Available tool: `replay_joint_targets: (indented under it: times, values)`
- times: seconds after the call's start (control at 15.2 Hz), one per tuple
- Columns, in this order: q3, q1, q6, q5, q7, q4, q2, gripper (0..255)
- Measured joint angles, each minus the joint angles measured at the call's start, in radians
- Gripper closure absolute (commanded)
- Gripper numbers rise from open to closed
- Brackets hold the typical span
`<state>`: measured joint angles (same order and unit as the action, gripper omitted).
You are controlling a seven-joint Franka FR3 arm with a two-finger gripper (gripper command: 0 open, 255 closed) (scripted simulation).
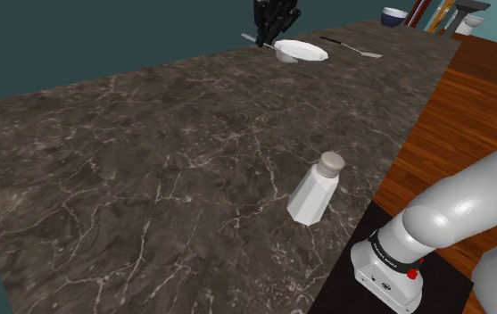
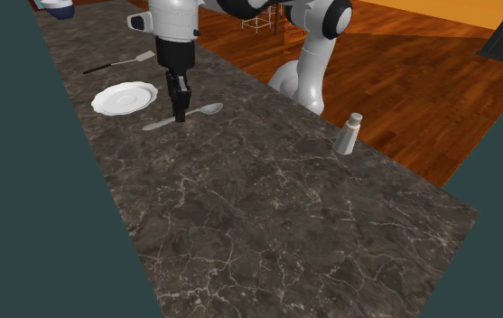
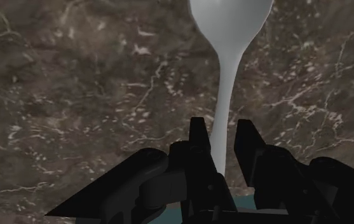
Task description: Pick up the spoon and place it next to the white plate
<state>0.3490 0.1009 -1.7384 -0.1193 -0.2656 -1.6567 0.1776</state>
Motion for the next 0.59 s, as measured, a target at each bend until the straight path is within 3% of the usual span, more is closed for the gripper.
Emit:
replay_joint_targets:
  times: [0.59]
  values:
    - [-0.143,0.084,0.023,-0.031,0.228,-0.004,0.001,255]
